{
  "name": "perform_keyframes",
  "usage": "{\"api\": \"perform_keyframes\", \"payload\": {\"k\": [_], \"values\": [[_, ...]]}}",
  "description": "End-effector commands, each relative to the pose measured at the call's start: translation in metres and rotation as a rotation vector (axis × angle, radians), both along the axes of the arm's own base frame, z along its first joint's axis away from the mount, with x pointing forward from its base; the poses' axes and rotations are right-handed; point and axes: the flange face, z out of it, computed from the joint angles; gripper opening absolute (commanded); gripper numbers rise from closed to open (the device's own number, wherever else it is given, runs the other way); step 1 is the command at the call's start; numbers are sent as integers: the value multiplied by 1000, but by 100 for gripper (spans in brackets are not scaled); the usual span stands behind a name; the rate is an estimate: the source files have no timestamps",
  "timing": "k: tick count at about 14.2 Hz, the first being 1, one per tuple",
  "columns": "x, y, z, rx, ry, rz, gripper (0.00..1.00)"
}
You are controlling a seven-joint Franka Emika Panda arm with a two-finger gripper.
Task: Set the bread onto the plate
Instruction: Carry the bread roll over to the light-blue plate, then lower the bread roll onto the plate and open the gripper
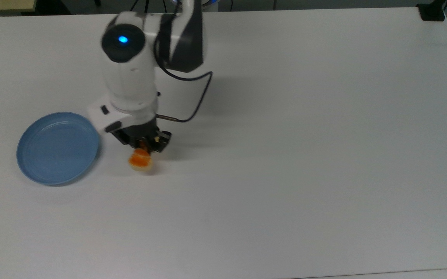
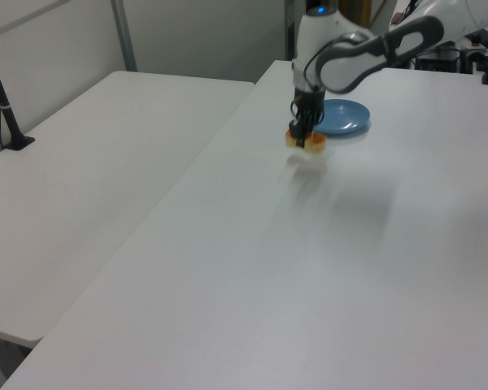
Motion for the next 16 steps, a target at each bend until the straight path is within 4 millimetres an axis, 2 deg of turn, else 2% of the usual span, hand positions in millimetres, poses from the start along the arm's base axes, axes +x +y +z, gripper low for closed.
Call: {"api": "perform_keyframes", "payload": {"k": [1, 3, 7, 9, 10, 12, 13, 15, 16], "values": [[-13, -71, 32, -42, 25, 94, 27], [-20, -109, 30, -62, 33, 164, 29], [-19, -161, 2, -111, 29, 253, 36], [-20, -176, -3, -126, 4, 259, 36], [-18, -182, -13, -132, -4, 258, 41], [-16, -185, -23, -142, -15, 262, 44], [-16, -187, -28, -143, -16, 262, 53], [-15, -188, -28, -149, -30, 260, 76], [-15, -189, -28, -147, -31, 255, 97]]}}
